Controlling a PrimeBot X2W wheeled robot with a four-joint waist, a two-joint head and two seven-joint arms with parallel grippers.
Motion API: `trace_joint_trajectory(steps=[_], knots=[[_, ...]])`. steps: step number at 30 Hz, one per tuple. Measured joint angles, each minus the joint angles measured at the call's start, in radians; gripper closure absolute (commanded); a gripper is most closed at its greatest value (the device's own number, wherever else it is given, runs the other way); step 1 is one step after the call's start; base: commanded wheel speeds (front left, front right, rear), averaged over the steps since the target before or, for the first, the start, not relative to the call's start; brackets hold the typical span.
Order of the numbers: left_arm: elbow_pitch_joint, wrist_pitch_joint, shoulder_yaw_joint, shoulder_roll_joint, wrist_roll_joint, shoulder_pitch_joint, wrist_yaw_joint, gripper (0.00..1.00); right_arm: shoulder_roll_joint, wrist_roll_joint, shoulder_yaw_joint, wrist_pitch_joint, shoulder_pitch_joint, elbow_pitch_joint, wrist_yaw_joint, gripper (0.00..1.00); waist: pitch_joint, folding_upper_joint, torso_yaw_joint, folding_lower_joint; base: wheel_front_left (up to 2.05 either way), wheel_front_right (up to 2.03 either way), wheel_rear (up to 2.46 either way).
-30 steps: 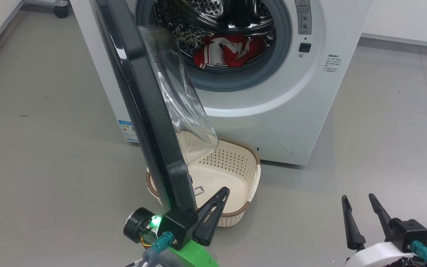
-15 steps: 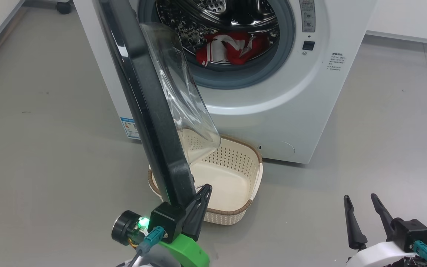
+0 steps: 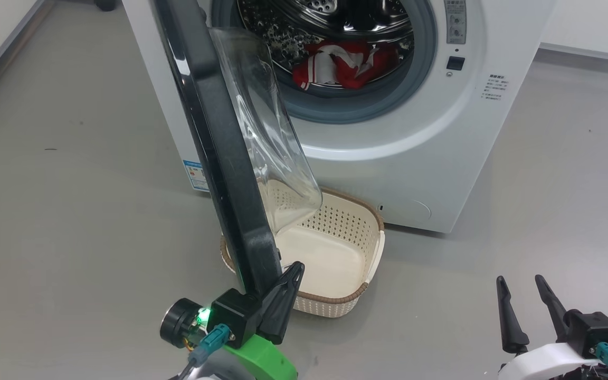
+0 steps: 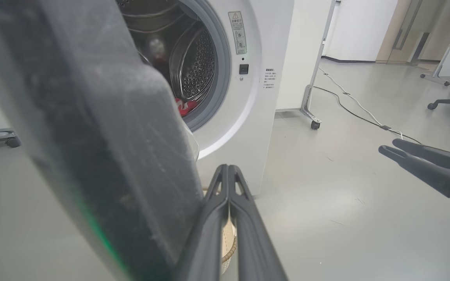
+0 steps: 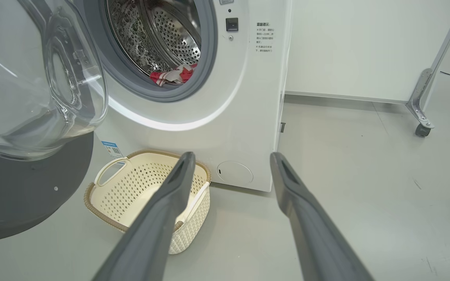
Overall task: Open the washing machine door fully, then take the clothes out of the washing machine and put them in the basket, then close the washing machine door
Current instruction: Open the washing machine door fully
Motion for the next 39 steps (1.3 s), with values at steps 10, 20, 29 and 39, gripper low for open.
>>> trace_joint_trajectory(steps=[10, 20, 29, 39], knots=[[-0.018, -0.022, 0.007, -0.001, -0.003, 0.025, 0.007, 1.00, 0.003, -0.009, -0.019, 0.000, 0.000, 0.000, 0.002, 0.00, 0.005, 0.0000, 0.043, 0.0000, 0.00, 0.00, 0.00], [-0.031, -0.033, 0.024, 0.001, -0.003, 0.055, 0.023, 1.00, 0.004, -0.020, -0.029, 0.000, 0.000, 0.000, 0.011, 0.00, 0.003, 0.0000, 0.095, 0.0000, 0.00, 0.00, 0.00], [-0.043, -0.040, 0.053, 0.024, -0.001, 0.072, 0.038, 1.00, 0.007, -0.029, -0.034, 0.000, 0.000, 0.000, 0.017, 0.00, 0.003, 0.0000, 0.140, 0.0000, 0.00, 0.00, 0.00], [-0.047, -0.057, 0.124, 0.034, 0.001, 0.096, 0.055, 1.00, 0.011, -0.039, -0.032, 0.000, 0.000, 0.001, 0.025, 0.00, 0.009, 0.0000, 0.153, 0.0000, 0.00, 0.00, 0.00]])
